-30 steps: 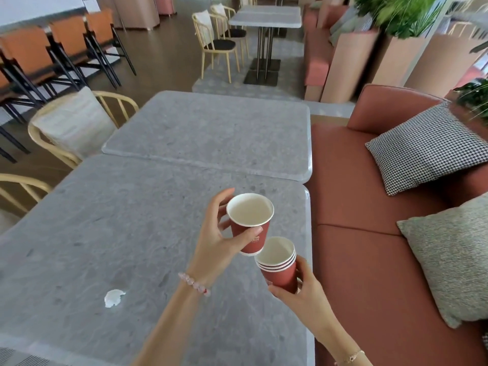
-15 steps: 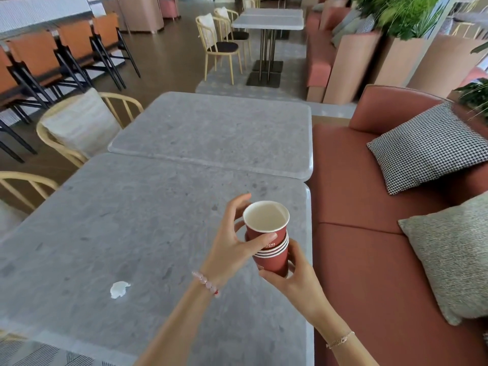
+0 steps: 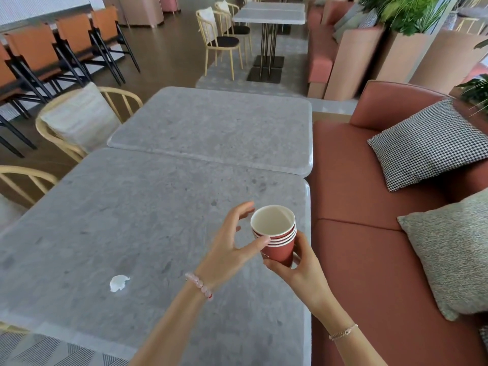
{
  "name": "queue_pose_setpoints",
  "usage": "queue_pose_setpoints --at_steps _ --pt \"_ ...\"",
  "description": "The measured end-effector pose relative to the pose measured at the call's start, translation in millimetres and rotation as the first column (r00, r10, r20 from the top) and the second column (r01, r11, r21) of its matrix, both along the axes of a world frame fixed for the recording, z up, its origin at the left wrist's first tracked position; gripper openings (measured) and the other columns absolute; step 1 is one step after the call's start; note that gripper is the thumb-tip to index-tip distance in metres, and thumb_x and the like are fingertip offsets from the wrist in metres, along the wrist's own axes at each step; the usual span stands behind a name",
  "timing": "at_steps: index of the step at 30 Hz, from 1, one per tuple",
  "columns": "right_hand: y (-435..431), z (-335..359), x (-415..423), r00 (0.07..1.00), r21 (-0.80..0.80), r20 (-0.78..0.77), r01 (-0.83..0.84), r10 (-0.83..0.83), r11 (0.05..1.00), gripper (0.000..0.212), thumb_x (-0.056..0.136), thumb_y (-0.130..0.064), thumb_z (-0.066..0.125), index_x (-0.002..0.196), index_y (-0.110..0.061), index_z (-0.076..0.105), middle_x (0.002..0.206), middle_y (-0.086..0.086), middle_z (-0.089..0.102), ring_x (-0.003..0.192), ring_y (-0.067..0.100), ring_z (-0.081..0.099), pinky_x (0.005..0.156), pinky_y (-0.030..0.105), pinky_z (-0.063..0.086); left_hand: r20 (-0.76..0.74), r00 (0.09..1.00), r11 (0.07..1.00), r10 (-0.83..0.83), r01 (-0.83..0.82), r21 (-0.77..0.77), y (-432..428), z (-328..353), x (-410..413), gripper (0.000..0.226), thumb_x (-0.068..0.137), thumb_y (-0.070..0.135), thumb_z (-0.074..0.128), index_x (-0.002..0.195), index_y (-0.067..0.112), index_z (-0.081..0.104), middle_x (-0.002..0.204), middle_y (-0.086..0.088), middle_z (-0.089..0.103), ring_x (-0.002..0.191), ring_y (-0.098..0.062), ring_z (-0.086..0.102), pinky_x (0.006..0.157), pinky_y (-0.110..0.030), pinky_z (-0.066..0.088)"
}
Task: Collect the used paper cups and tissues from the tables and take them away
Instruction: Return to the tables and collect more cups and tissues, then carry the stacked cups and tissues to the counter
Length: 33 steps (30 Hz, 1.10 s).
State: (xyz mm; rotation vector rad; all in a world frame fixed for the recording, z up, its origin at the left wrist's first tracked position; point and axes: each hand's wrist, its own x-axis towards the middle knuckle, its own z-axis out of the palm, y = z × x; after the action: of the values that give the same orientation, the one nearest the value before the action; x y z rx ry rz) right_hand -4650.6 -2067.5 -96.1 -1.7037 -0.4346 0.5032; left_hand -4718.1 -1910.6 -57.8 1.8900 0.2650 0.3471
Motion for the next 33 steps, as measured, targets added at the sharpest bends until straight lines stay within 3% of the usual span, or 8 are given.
queue_pose_setpoints --at_steps 3,6,10,13,23,29,33 --pt "-2.2 -0.3 2.7 1.000 -0.003 0.016 0.003 -0.003 1.000 0.067 0.072 -0.011 0.081 0.126 -0.031 0.046 0.116 -0.016 0.062 0.106 0.003 0.060 0.088 0.018 0.050 0.043 0.998 0.997 0.044 -0.046 0.064 5.6 4.2 -1.6 0.058 0.079 0.051 0.054 0.130 0.024 0.044 0.129 0.013 0.052 0.124 -0.001 0.044 0.103 -0.027 0.036" --pt "-4.1 1.9 6.0 0.999 0.004 0.030 0.019 -0.019 1.000 0.066 0.071 -0.010 0.081 0.123 -0.033 0.047 0.111 -0.024 0.062 0.104 0.001 0.060 0.085 0.016 0.048 0.105 0.986 0.956 0.131 -0.153 0.249 15.6 4.2 -2.8 0.046 0.086 0.047 0.047 0.125 0.024 0.049 0.125 0.015 0.056 0.120 -0.002 0.048 0.101 -0.026 0.038" --pt "-4.9 7.0 10.2 0.999 0.018 0.043 0.020 -0.021 1.000 0.064 0.070 -0.010 0.082 0.119 -0.036 0.048 0.108 -0.027 0.061 0.104 0.002 0.060 0.086 0.019 0.049 0.141 0.971 0.769 0.195 -0.241 0.592 27.1 1.2 -4.5 0.042 0.089 0.043 0.042 0.122 0.019 0.053 0.117 0.007 0.060 0.109 -0.012 0.055 0.091 -0.031 0.043" --pt "-4.6 9.3 12.5 0.999 0.031 0.040 0.009 -0.011 0.999 0.063 0.070 -0.011 0.082 0.119 -0.032 0.050 0.108 -0.020 0.063 0.105 0.004 0.061 0.087 0.021 0.049 0.135 0.968 0.647 0.212 -0.242 0.723 28.6 0.8 -6.2 0.043 0.090 0.041 0.042 0.121 0.016 0.055 0.115 0.002 0.063 0.105 -0.019 0.059 0.089 -0.033 0.045" --pt "-9.5 17.7 18.5 0.998 0.061 0.057 -0.034 0.031 0.998 0.063 0.069 -0.010 0.082 0.122 -0.023 0.051 0.110 -0.012 0.064 0.101 0.002 0.061 0.079 0.008 0.047 0.120 0.961 0.478 0.250 -0.231 0.848 13.3 -0.3 -19.6 0.045 0.086 0.041 0.045 0.116 0.012 0.062 0.108 0.001 0.067 0.099 -0.019 0.061 0.086 -0.035 0.047" --pt "-15.8 17.7 22.5 0.998 0.056 0.056 -0.015 0.012 0.998 0.067 0.069 -0.010 0.083 0.124 -0.025 0.049 0.112 -0.013 0.063 0.103 0.000 0.060 0.082 0.011 0.049 0.043 0.970 0.473 0.240 -0.155 0.867 5.7 -21.8 -11.4 0.046 0.083 0.043 0.047 0.113 0.012 0.062 0.108 0.001 0.066 0.100 -0.019 0.061 0.087 -0.036 0.047" --pt "-19.5 17.6 26.9 0.999 0.050 0.048 0.016 -0.018 0.999 0.065 0.069 -0.009 0.083 0.121 -0.030 0.050 0.111 -0.015 0.063 0.102 0.000 0.061 0.081 0.011 0.049 -0.044 0.974 0.521 0.224 -0.081 0.850 5.7 -40.4 5.8 0.047 0.080 0.046 0.047 0.114 0.015 0.058 0.110 0.001 0.065 0.101 -0.021 0.061 0.085 -0.036 0.048"
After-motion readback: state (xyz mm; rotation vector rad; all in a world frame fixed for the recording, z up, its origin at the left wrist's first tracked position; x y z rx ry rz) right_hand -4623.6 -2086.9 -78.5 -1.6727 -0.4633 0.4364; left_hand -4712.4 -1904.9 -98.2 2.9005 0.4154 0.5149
